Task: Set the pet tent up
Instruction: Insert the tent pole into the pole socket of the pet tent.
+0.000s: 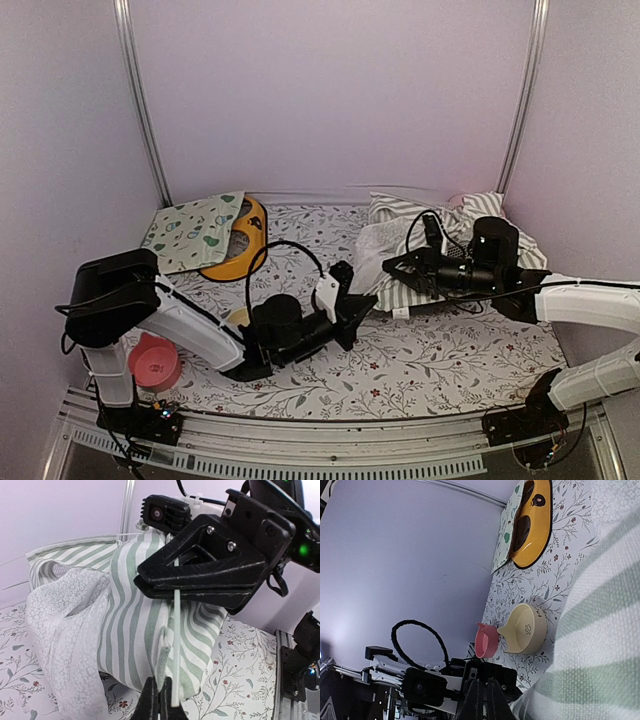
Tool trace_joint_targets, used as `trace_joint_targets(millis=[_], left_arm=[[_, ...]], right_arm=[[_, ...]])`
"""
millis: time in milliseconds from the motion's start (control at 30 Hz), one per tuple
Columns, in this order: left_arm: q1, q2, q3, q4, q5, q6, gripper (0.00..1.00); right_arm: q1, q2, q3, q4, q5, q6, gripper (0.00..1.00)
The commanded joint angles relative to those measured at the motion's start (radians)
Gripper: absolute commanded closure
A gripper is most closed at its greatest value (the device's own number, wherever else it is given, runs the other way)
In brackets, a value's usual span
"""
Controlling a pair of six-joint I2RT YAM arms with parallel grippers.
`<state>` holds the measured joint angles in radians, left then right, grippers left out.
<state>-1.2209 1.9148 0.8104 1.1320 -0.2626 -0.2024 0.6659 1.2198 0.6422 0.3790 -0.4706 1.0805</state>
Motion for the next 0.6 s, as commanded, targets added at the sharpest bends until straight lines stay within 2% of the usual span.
trace_joint_targets(millis=[0, 300, 567], left_arm=[[-0.023, -0.008, -0.048, -0.109, -0.065, 0.049, 1.00], [-0.039, -0.026, -0.105, -0.095, -0.077, 0.070, 1.00], [-0.054, -0.030, -0.081, -0.127, -0.081, 0.093, 1.00]], right_arm=[[-0.088, -0.049, 0.057, -0.048, 0.087, -0.146, 1.00], [-0.136, -0.062, 0.105, -0.068, 0.045, -0.192, 1.00], [-0.145, -0.052, 0.197, -0.087, 0.034, -0.248, 1.00]])
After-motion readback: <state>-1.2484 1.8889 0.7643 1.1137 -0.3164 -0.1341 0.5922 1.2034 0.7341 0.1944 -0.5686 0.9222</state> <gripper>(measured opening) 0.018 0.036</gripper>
